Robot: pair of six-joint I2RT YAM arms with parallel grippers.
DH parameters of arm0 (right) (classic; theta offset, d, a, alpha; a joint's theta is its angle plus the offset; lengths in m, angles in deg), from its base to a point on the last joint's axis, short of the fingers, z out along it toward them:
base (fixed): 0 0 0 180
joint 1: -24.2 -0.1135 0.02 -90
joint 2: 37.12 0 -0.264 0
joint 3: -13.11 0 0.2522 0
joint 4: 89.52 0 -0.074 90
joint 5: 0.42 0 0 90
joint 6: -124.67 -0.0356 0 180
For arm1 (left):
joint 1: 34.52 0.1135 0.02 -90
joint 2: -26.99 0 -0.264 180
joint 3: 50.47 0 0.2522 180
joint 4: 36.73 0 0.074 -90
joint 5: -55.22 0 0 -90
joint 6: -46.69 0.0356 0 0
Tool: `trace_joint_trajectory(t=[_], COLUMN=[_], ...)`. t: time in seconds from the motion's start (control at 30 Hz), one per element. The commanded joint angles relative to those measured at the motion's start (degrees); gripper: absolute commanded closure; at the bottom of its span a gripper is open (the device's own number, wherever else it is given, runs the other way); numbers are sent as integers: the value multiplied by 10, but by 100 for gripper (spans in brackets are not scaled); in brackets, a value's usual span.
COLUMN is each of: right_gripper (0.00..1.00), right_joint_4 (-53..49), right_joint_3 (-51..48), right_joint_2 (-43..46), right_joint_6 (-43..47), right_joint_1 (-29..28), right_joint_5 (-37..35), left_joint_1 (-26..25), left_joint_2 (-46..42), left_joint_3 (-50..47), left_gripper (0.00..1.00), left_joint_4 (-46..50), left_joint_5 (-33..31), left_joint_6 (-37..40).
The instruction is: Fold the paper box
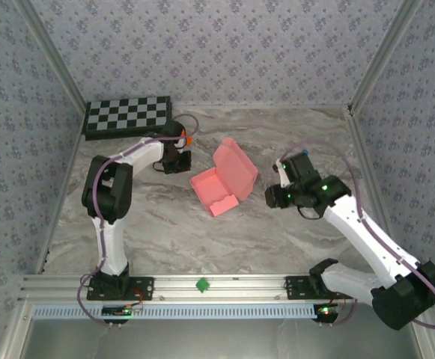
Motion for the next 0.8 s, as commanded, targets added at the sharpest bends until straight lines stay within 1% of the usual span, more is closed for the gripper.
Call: trace_joint_trajectory(t=[0.0, 0.1, 0.17, 0.3, 0.43, 0.53, 0.6, 0.77], right_gripper=[56, 61, 64, 67, 70, 71, 72, 72], right_joint_4=[67, 125, 176, 235, 265, 270, 265, 269], right_joint_3=[-59, -106, -128, -134, -101, -71, -53, -8], right_joint_2=[3, -6, -20, -71, -139, -179, -201, -253], right_joint_6=[-82, -132, -155, -162, -151, -149, -149, -117], right_joint_1=[-24, -44, -48, -49, -44, -42, -40, -23], right_joint_5=[-38, -58, -57, -58, -52, -66, -66, -58], left_joint_1=[2, 2, 1, -1, -4, -8, -9, -18], left_joint_2=[14, 13, 9, -2, -13, -32, -47, -93], left_joint_3=[18, 3, -10, -34, -49, -69, -88, -145], left_gripper=[100, 100, 100, 100, 100, 100, 100, 100], left_joint_4=[32, 28, 25, 15, 18, 14, 4, -31], left_joint_5=[33, 48, 55, 68, 80, 76, 75, 89], left_joint_6=[22, 23, 22, 19, 15, 8, -3, -33])
